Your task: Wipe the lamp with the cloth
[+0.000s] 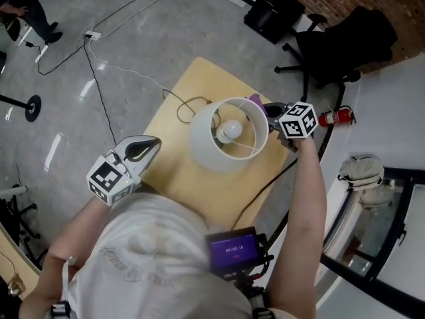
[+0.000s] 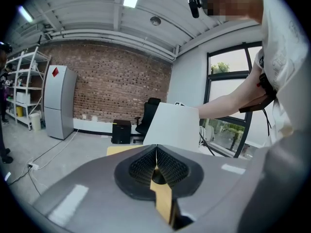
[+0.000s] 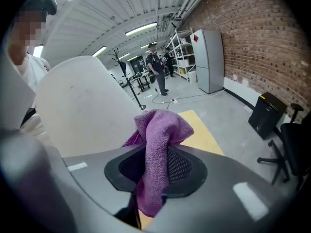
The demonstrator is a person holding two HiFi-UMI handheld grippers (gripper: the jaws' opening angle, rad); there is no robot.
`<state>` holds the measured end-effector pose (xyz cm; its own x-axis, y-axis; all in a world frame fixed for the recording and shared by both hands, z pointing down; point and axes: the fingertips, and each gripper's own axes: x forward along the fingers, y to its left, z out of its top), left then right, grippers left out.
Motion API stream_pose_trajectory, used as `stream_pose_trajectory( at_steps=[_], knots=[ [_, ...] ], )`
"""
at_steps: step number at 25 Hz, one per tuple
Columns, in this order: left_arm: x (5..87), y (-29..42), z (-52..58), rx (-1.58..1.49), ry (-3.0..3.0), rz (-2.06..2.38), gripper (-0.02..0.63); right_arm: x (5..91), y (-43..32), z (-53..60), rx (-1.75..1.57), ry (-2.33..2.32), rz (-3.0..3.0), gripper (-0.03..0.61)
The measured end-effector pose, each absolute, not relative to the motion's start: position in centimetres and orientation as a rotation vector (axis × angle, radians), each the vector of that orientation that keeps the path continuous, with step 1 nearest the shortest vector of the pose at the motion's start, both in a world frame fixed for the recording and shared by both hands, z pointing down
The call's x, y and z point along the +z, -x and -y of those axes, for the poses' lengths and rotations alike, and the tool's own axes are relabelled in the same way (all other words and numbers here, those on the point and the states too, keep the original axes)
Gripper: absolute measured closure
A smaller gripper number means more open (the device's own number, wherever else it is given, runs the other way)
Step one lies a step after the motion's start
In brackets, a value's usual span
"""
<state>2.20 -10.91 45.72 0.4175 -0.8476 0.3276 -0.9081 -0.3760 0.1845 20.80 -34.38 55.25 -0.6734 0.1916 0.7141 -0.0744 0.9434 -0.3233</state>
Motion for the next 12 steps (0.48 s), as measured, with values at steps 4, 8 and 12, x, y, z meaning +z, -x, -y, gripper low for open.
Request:
stream_pose_trajectory(
  at_steps=[4, 8, 12],
  knots=[
    [45.5, -2.1, 10.6, 0.266, -2.346, 1.533, 0.612, 55.2, -21.8, 34.4, 0.393, 0.034, 2.290, 0.472],
    [45.4, -2.6, 10.7, 0.253, -2.363, 1.522, 0.612, 48.9, -21.9, 35.0, 0.325, -0.024, 2.442, 0.472],
    [45.2, -3.8, 11.3, 0.242, -2.402, 1.482, 0.611, 40.2, -21.6, 34.3, 0.238, -0.040, 2.644, 0.472]
  ],
)
